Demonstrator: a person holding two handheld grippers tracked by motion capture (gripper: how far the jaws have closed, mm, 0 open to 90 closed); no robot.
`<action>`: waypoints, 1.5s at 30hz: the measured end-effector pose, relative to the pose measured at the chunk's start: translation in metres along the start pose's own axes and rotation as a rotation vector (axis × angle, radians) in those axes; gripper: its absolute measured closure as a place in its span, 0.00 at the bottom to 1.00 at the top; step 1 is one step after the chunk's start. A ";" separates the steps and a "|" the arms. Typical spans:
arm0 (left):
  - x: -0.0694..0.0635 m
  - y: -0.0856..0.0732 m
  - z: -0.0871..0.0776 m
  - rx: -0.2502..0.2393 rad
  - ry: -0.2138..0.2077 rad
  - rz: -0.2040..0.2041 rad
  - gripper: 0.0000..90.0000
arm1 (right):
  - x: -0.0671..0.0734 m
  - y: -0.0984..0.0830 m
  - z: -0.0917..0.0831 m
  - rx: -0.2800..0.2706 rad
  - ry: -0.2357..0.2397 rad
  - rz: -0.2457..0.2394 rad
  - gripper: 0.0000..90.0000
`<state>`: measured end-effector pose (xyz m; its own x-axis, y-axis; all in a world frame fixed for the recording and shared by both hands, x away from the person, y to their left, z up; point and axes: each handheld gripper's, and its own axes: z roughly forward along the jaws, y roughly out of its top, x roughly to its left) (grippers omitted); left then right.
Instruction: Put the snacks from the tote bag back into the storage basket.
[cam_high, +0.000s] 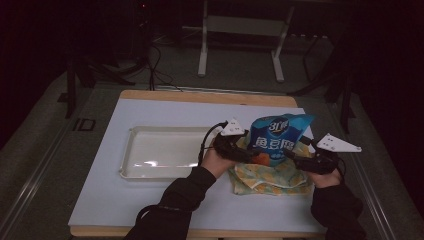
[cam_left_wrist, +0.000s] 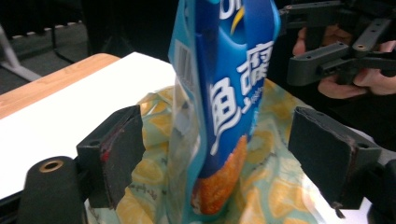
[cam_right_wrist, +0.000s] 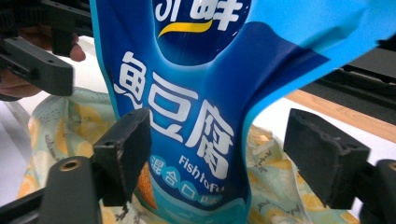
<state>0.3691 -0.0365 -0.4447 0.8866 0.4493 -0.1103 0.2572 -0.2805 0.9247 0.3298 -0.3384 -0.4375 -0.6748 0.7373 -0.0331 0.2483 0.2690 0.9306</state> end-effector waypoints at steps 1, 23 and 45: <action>0.000 0.000 0.003 -0.007 -0.002 -0.006 0.25 | 0.000 0.000 0.001 0.003 -0.001 -0.002 0.27; -0.001 0.004 0.023 -0.017 0.028 -0.035 0.79 | 0.000 -0.001 0.017 0.026 -0.012 -0.020 0.80; -0.006 0.012 0.025 0.030 0.059 -0.027 0.97 | 0.005 0.004 0.016 0.055 0.000 -0.010 0.98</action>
<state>0.3764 -0.0643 -0.4419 0.8549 0.5064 -0.1129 0.2935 -0.2927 0.9100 0.3386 -0.3241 -0.4398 -0.6777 0.7341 -0.0424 0.2791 0.3101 0.9088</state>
